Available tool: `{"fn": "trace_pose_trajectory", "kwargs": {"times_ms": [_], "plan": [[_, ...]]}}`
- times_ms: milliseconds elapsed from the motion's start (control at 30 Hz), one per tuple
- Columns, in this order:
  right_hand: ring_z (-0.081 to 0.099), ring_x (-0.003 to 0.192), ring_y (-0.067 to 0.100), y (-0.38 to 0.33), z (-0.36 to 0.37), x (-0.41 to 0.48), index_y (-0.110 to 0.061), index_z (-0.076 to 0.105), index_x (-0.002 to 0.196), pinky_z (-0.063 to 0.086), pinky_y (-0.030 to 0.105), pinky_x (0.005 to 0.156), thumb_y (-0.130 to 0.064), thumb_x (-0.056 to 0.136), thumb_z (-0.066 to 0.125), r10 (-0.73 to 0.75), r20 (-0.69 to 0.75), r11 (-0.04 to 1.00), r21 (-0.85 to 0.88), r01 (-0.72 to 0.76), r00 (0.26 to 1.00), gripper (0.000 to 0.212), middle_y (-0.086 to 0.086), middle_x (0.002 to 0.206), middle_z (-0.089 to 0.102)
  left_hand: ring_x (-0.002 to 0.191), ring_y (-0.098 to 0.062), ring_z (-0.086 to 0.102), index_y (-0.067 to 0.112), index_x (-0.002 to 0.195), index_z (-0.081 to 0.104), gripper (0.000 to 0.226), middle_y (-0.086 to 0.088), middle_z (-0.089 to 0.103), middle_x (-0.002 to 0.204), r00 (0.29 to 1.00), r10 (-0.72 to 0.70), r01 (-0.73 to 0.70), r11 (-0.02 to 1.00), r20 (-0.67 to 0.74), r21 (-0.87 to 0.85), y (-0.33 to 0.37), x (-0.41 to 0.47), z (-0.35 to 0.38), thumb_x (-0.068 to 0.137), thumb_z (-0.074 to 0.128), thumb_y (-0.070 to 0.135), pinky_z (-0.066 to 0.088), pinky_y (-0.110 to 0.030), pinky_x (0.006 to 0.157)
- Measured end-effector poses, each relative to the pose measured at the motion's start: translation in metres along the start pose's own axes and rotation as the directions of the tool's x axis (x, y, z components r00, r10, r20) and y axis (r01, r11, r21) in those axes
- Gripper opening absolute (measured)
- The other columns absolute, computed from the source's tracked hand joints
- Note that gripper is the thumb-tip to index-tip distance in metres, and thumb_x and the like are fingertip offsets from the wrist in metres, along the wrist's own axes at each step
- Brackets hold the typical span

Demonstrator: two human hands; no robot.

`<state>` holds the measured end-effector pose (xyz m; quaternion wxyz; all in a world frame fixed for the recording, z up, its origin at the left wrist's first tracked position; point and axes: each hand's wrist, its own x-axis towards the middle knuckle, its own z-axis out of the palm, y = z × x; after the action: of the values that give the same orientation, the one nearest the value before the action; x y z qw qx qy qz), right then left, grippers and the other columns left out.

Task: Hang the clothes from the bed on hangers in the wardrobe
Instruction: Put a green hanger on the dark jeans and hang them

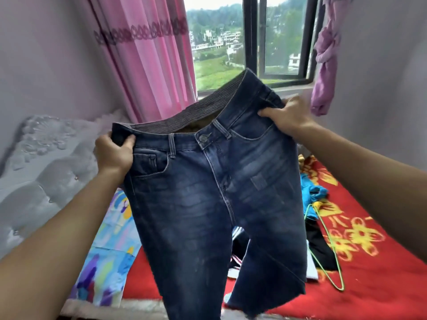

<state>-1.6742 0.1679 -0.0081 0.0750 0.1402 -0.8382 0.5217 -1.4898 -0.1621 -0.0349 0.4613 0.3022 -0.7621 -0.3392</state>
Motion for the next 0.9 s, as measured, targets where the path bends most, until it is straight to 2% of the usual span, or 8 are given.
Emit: {"fn": "trace_pose_trajectory", "kwargs": {"times_ms": [100,200,333,467,600,733,833,900], "plan": [[0.071,0.073,0.021,0.046,0.029,0.027,-0.017,0.074,0.07,0.058,0.042,0.079,-0.047,0.055,0.08,0.132,0.138,0.985,-0.126,-0.114,0.982,0.034,-0.002,0.072,0.073,0.084,-0.025,0.062,0.003,0.095,0.067,0.022,-0.011,0.068,0.093,0.989,-0.039,0.031,0.997,0.144,0.064,-0.041,0.002,0.044,0.083,0.071,0.022,0.047,-0.035,0.077],[0.07,0.078,0.021,0.103,0.07,0.046,-0.018,0.072,0.072,0.057,0.037,0.081,-0.048,0.063,0.079,0.241,0.184,0.939,-0.292,-0.181,0.953,0.032,-0.001,0.077,0.073,0.086,-0.029,0.065,0.004,0.092,0.067,0.019,-0.014,0.07,0.094,0.96,-0.071,0.043,0.993,0.27,0.109,-0.094,0.003,0.098,0.082,0.073,0.019,0.05,-0.039,0.077],[0.067,0.08,0.022,0.19,0.123,0.063,-0.02,0.069,0.074,0.052,0.033,0.074,-0.053,0.072,0.073,0.405,0.175,0.846,-0.444,-0.295,0.897,0.034,-0.001,0.081,0.072,0.091,-0.031,0.067,0.002,0.097,0.068,0.02,-0.017,0.071,0.097,0.878,-0.143,0.082,0.985,0.458,0.151,-0.162,0.005,0.178,0.081,0.073,0.012,0.052,-0.04,0.081],[0.066,0.085,0.028,0.271,0.164,0.072,-0.019,0.066,0.074,0.048,0.034,0.069,-0.059,0.076,0.068,0.547,0.106,0.752,-0.498,-0.431,0.831,0.04,0.003,0.082,0.069,0.095,-0.031,0.065,0.003,0.099,0.068,0.018,-0.017,0.071,0.099,0.764,-0.22,0.086,0.967,0.606,0.242,-0.216,0.004,0.259,0.084,0.07,0.012,0.047,-0.037,0.082],[0.065,0.083,0.03,0.336,0.195,0.08,-0.015,0.062,0.066,0.044,0.034,0.064,-0.054,0.078,0.069,0.636,0.062,0.698,-0.471,-0.539,0.769,0.042,0.006,0.075,0.066,0.097,-0.036,0.063,0.004,0.097,0.066,0.014,-0.02,0.069,0.098,0.697,-0.292,0.117,0.947,0.655,0.299,-0.257,-0.003,0.338,0.086,0.066,0.013,0.045,-0.041,0.082],[0.062,0.078,0.027,0.387,0.215,0.094,-0.012,0.066,0.071,0.04,0.034,0.062,-0.047,0.081,0.069,0.674,0.032,0.689,-0.388,-0.612,0.738,0.036,0.006,0.073,0.065,0.105,-0.045,0.056,0.001,0.105,0.059,0.021,-0.028,0.063,0.109,0.712,-0.305,0.041,0.917,0.633,0.396,-0.273,-0.011,0.404,0.09,0.059,0.016,0.041,-0.044,0.088],[0.063,0.084,0.023,0.425,0.232,0.108,-0.014,0.071,0.083,0.048,0.037,0.075,-0.034,0.082,0.072,0.659,0.091,0.742,-0.241,-0.626,0.746,0.019,0.003,0.08,0.067,0.117,-0.043,0.047,0.003,0.122,0.049,0.037,-0.027,0.051,0.123,0.722,-0.275,-0.064,0.888,0.635,0.456,-0.278,-0.025,0.447,0.089,0.058,0.018,0.037,-0.047,0.099],[0.062,0.095,0.023,0.456,0.235,0.113,-0.014,0.068,0.107,0.049,0.038,0.09,-0.026,0.084,0.072,0.68,0.102,0.732,-0.156,-0.664,0.726,0.026,0.002,0.094,0.065,0.121,-0.04,0.042,0.006,0.127,0.047,0.044,-0.023,0.047,0.125,0.702,-0.202,-0.199,0.865,0.683,0.46,-0.278,-0.043,0.473,0.087,0.059,0.018,0.032,-0.048,0.102]]}}
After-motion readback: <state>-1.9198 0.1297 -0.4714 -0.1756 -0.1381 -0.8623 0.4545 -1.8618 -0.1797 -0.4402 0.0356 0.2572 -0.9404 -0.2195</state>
